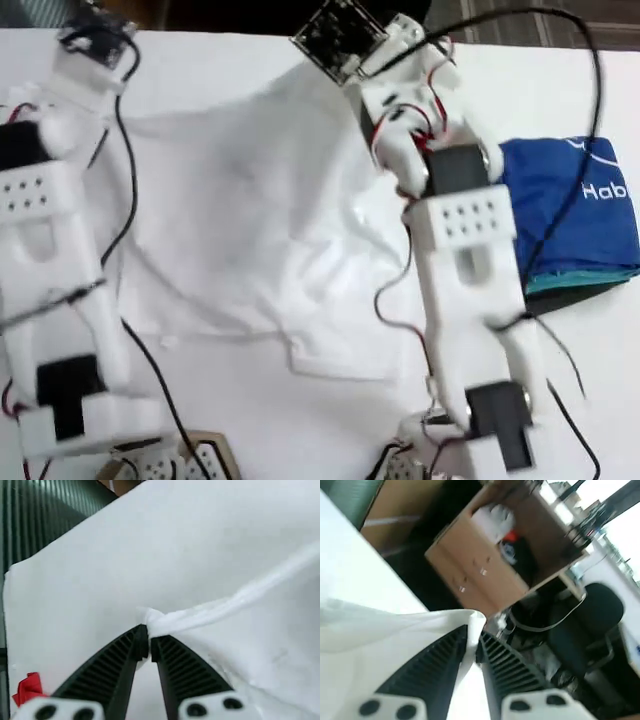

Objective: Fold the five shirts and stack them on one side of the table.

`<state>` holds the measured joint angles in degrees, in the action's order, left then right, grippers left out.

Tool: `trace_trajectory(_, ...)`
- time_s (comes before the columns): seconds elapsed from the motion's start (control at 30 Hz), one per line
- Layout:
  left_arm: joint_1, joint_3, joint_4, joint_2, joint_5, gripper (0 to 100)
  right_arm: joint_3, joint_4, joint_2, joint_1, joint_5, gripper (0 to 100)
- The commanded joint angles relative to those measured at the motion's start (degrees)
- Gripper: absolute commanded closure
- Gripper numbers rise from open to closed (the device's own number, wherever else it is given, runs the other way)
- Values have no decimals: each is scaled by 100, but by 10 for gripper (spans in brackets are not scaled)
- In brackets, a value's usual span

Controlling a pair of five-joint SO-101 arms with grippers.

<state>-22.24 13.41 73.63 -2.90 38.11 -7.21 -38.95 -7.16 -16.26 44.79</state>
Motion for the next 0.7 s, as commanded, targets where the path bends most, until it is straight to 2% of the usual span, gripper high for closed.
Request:
trace_trajectory(0.0, 18, 119, -141, 431, 176, 976, -35, 277, 374, 215, -26, 977)
trace_trajectory(0.27, -26, 1587, 369, 1389, 176, 976, -79, 277, 699, 207, -35, 977)
trace_trajectory(0.37, -44, 2114, 747, 1837, 167, 976, -264, 136, 875, 251, -615, 977)
trace_trajectory(0.47, -44, 2492, 1380, 2189, 202, 976, -510, -637, 822, 251, -1125, 977)
trace_trajectory(0.67, -53, 2862, 2532, 2418, 387, 976, -580, -2044, 585, 92, -1196, 977)
